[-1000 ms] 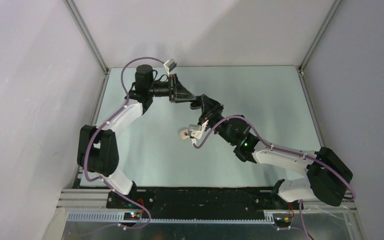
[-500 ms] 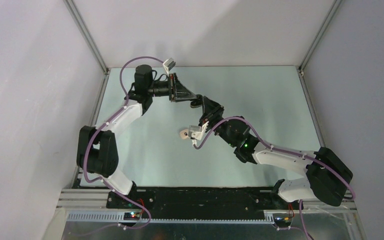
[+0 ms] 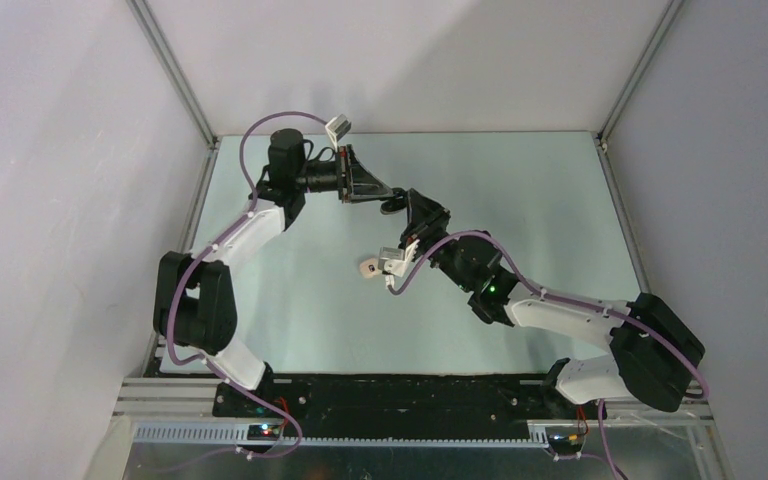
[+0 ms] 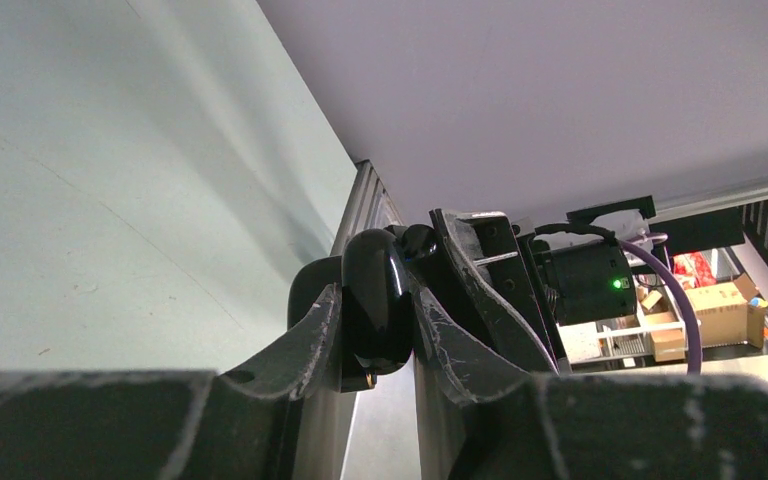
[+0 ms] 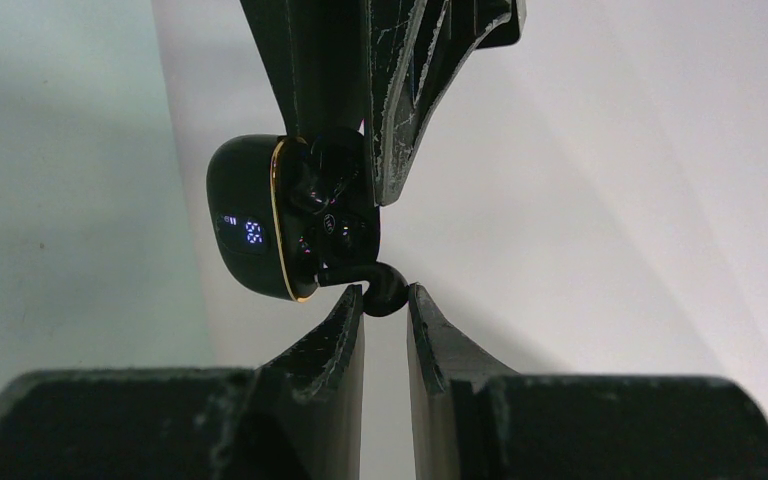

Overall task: Insert the wireless bluetooth earbuds into the charging case
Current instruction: Place the earbud in the charging case.

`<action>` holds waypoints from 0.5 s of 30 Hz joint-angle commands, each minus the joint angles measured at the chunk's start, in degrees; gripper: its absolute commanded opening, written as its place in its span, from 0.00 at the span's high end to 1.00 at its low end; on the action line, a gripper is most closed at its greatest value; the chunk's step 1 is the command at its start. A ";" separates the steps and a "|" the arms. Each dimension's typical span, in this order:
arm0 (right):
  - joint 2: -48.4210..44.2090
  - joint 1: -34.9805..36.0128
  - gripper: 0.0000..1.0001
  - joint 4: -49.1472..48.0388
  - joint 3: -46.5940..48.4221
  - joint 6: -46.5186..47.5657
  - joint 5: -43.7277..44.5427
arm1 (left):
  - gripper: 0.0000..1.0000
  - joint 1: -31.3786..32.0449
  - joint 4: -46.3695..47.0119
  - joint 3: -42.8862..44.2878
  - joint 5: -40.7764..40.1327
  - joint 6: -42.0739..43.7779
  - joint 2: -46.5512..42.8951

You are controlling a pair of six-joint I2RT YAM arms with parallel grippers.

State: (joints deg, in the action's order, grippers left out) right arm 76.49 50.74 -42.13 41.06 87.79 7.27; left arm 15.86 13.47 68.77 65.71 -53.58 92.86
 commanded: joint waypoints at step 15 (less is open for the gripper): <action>3.08 -0.81 1.00 -4.68 0.60 3.11 -1.28 | 1.00 0.31 6.35 2.06 4.75 -6.79 1.09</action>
State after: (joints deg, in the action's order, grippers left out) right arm 77.56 50.48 -42.94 41.06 88.82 6.68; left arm 15.86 15.75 68.77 66.70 -56.93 94.13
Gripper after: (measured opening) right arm 0.216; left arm 0.305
